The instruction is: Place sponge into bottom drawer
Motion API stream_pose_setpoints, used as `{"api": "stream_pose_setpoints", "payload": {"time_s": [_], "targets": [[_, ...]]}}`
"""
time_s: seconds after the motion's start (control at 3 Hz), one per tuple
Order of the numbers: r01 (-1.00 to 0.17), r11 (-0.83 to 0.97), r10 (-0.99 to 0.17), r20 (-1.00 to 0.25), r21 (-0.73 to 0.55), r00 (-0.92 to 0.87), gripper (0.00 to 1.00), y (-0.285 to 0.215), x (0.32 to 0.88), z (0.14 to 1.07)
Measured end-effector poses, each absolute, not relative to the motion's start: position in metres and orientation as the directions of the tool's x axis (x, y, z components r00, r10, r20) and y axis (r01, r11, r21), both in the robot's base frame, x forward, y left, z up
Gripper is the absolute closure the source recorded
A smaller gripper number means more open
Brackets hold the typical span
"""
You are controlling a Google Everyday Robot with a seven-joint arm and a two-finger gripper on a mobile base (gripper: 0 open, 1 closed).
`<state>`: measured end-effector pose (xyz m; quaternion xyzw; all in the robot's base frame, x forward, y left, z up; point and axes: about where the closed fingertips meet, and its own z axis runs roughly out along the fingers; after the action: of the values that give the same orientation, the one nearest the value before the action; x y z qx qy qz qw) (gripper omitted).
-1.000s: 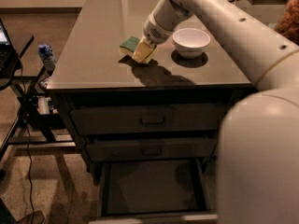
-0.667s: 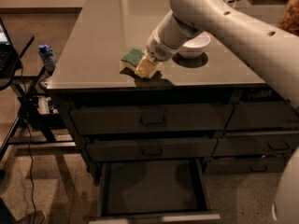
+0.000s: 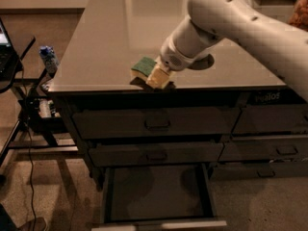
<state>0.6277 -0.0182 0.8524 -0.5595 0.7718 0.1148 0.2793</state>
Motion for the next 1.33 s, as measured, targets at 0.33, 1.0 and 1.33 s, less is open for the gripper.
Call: {"api": "stream_pose_setpoints", "payload": {"time_s": [0.33,1.0,1.33], "targets": [[-0.912,0.396,-0.789,-0.547,-0.102,-0.281,1.0,-0.034,0.577,0.842],[-0.865,0.498,-0.757,-0.515,-0.058,-0.401,1.0,-0.072,0.487,0.826],[-0.862,0.505,-0.756,-0.508,-0.052,-0.413,1.0,-0.077,0.482,0.822]]}}
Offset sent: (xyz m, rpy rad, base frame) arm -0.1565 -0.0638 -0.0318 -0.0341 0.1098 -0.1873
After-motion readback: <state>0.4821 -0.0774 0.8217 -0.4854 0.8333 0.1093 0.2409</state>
